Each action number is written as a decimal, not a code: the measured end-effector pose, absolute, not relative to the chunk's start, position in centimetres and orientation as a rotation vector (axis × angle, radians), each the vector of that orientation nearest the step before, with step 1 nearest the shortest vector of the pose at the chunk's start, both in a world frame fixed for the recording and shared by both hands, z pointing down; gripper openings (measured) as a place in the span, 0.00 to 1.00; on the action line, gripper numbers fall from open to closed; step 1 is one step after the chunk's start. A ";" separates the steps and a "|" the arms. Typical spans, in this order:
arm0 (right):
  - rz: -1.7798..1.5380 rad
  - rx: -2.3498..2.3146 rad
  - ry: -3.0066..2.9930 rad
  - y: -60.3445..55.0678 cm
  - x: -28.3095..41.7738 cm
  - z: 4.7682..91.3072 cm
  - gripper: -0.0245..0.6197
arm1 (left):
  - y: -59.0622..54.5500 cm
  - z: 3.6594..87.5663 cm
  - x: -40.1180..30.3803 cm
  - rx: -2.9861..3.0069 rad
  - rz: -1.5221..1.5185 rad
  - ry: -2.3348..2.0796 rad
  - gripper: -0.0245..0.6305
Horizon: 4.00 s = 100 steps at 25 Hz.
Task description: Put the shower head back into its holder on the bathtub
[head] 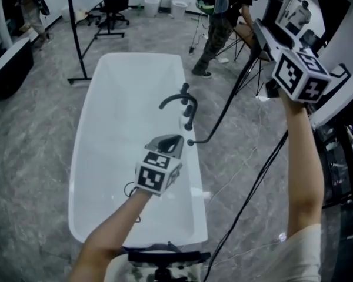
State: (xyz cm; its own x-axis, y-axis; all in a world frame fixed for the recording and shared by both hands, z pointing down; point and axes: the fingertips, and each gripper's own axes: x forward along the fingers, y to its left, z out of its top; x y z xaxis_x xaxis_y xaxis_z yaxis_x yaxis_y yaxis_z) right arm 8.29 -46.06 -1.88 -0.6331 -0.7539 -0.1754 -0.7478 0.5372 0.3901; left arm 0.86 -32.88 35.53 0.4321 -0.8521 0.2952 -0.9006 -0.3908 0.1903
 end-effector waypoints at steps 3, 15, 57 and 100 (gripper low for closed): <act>-0.690 1.320 -2.817 -45.3 7.6 -3.7 0.26 | -33.2 35.9 0.5 2.357 0.219 -1.516 0.05; -0.687 1.278 -2.891 -45.1 5.4 -3.2 0.26 | -33.2 36.8 -0.5 2.328 0.220 -1.531 0.05; -0.567 1.279 -2.812 -48.0 6.9 9.9 0.26 | -33.6 39.8 0.8 2.300 0.247 -1.510 0.05; -0.136 1.271 -2.704 -51.9 9.2 32.6 0.26 | -37.2 46.1 2.8 2.249 0.292 -1.444 0.05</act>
State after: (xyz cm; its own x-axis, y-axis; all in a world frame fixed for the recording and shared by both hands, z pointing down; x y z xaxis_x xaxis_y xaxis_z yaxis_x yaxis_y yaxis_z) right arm 9.18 -51.89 32.58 -0.6293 -0.7711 0.0972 -0.7574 0.6365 0.1459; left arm 2.78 -37.22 46.15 0.4294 -0.8057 0.4079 -0.9010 -0.3510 0.2551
